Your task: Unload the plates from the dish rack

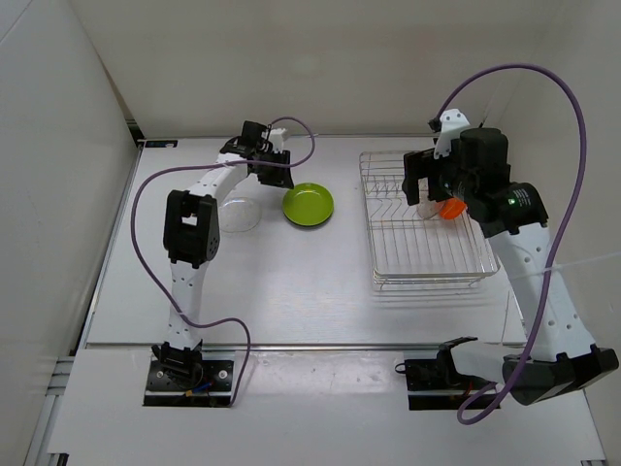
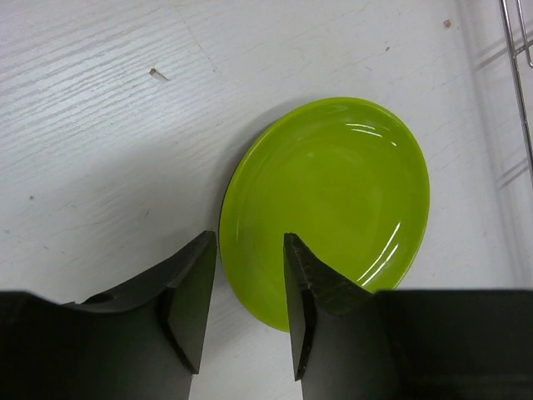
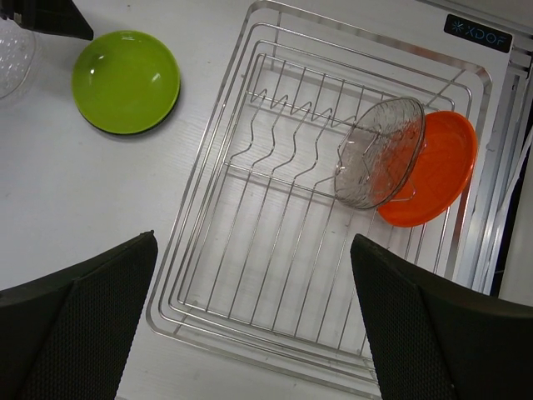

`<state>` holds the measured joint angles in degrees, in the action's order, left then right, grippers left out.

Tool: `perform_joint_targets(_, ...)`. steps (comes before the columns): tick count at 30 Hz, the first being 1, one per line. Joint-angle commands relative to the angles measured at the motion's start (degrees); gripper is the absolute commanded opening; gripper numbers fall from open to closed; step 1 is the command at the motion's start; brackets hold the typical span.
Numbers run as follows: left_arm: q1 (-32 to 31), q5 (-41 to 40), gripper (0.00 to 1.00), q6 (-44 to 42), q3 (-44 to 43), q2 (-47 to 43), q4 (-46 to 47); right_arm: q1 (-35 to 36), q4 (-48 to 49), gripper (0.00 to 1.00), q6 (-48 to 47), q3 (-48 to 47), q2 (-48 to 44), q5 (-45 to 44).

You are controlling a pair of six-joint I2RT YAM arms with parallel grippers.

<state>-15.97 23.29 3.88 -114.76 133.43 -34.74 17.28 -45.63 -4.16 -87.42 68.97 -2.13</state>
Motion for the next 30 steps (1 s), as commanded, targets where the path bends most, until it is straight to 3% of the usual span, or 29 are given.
perform_joint_targets(1, -0.6, -0.2, 0.49, -0.5, 0.7, -4.5, -0.2, -0.3, 1.8, 1.00, 1.0, 0.2, -1.8, 1.2)
perform_joint_targets(6, -1.1, -0.7, 0.57, -1.1, 1.8, -5.6, -0.2, -1.4, 1.8, 1.00, 1.0, 0.8, -2.3, 1.2)
perform_joint_targets(9, -1.1, -1.3, 0.72, -1.7, 1.8, -7.6, -0.2, -2.1, 3.0, 1.00, 1.0, 2.0, -2.9, -0.1)
perform_joint_targets(10, -1.1, -2.0, 0.83, -1.7, 1.8, -8.3, -0.8, -2.8, 3.7, 1.00, 1.0, 2.7, -2.3, -2.3)
perform_joint_targets(14, -1.1, -3.5, 0.99, -2.3, 3.0, -14.6, -1.4, -6.1, 6.6, 1.00, -2.1, 5.6, 0.7, -8.2)
perform_joint_targets(21, -1.1, -7.9, 1.00, -3.8, 4.6, -27.2, -8.0, -12.2, 10.5, 0.95, -7.4, 6.3, 10.8, -13.5)
perform_joint_targets(25, -1.1, -12.6, 1.00, -4.3, 9.4, -35.1, -9.3, -13.7, 11.4, 0.79, -9.1, 4.4, 15.4, -14.3)
perform_joint_targets(30, -1.1, -19.3, 1.00, -6.3, 13.9, -43.9, -11.0, -13.7, 12.6, 0.71, -10.5, 1.3, 21.0, -16.1)
